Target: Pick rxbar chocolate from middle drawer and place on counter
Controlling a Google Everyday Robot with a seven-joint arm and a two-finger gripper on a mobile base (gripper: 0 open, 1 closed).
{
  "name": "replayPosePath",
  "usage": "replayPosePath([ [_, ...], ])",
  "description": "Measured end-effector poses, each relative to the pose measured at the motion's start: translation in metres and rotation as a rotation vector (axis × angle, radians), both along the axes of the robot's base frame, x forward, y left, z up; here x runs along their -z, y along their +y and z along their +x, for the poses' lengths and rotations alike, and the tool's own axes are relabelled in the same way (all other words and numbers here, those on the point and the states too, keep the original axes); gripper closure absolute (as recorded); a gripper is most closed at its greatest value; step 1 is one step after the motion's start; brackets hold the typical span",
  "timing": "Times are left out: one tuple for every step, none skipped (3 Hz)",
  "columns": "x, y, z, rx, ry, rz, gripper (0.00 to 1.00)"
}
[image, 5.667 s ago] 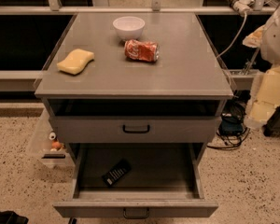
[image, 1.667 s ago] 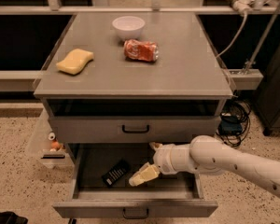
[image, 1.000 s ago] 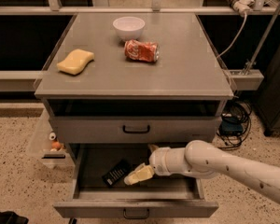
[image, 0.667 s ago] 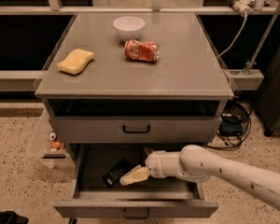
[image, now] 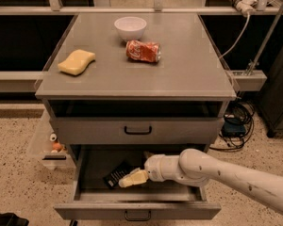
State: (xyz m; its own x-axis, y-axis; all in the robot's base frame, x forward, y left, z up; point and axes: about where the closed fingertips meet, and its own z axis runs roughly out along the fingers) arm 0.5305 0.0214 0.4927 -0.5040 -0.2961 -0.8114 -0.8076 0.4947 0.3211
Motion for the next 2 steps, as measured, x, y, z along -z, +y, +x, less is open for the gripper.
replayPosePath([
  [0.0024,-0.0033,0.0011,0.038,-0.049,-0.040,0.00],
  [0.0110,-0.0016,0.0097,0.082,-0.171,-0.122,0.00],
])
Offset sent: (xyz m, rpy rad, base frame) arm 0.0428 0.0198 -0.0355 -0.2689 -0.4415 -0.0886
